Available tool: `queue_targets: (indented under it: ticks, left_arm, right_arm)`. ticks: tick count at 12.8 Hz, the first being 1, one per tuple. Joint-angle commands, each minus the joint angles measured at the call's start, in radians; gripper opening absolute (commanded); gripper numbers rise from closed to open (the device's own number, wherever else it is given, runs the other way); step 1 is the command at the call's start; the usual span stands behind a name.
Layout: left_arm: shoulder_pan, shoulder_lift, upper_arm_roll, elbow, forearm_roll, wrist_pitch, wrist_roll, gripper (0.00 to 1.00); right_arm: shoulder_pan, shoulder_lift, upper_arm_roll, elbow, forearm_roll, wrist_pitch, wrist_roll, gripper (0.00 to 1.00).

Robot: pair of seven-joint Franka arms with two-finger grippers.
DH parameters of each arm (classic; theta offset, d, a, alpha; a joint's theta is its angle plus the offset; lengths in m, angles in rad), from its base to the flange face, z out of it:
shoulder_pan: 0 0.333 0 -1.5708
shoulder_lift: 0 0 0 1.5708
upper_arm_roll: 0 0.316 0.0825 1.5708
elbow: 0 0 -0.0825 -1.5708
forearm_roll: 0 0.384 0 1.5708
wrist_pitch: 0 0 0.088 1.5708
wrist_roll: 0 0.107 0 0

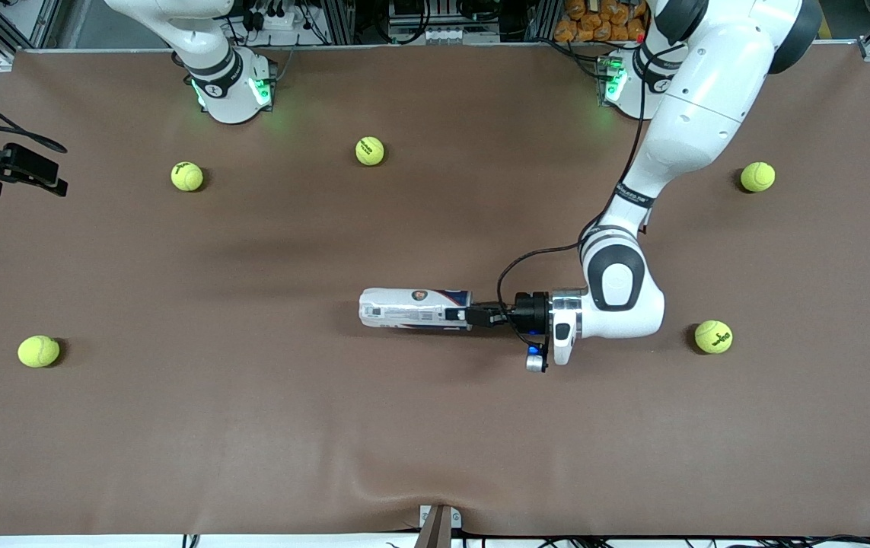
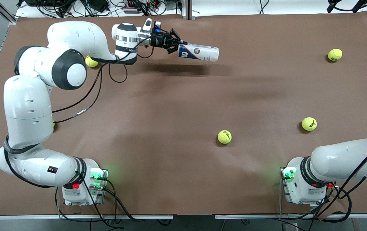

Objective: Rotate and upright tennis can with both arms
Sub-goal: 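Lift the can with the left gripper and rotate it toward vertical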

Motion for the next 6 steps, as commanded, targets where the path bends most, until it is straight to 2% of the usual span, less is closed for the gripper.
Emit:
queue_targets:
  ticks: [1,3,6]
  left_arm:
    - [-0.028,-0.054,0.004,-0.02,-0.009,0.05,-0.09,0.0]
    - [-0.042,-0.082,0.004,-0.021,0.022,0.079,-0.156,0.0]
    - [-0.062,-0.125,0.004,-0.021,0.127,0.099,-0.323,0.0]
  right_arm:
    - [-0.004,0.003,0.005,-0.001,-0.002,-0.003,-0.01,1.0]
    - [-0.004,0.003,0.005,-0.001,-0.002,-0.003,-0.01,1.0]
    - [-0.004,0.003,0.005,-0.001,-0.002,-0.003,-0.01,1.0]
